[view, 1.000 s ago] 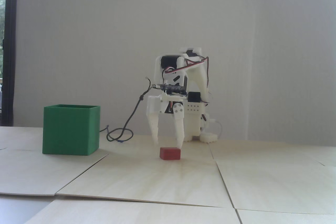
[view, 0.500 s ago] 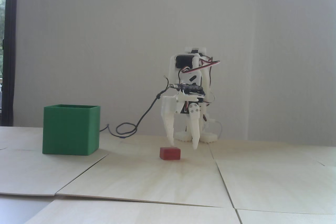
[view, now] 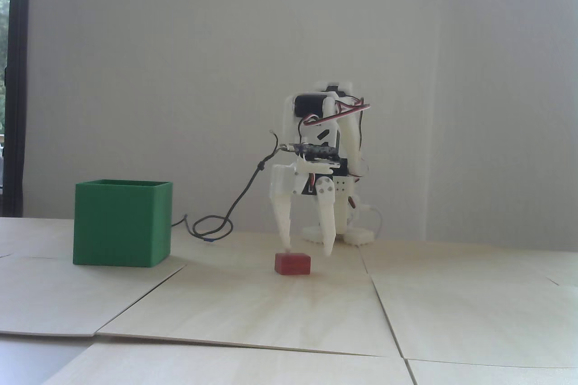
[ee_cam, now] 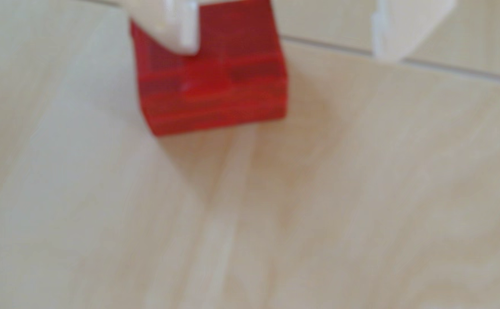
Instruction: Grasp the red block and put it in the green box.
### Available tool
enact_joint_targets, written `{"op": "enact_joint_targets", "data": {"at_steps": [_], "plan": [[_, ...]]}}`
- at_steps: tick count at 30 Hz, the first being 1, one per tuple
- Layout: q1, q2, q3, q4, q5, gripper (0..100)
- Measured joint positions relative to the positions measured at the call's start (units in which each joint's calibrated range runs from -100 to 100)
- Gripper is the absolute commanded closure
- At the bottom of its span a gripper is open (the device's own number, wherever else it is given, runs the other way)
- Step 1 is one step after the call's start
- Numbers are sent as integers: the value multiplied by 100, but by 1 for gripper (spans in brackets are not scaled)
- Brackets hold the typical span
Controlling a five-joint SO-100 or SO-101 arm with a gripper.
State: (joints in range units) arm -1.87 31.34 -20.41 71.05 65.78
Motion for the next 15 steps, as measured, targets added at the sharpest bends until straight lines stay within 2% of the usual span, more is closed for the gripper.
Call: {"op": "enact_joint_targets", "data": {"at_steps": [15], "plan": [[153,0,0,0,0,79]]}}
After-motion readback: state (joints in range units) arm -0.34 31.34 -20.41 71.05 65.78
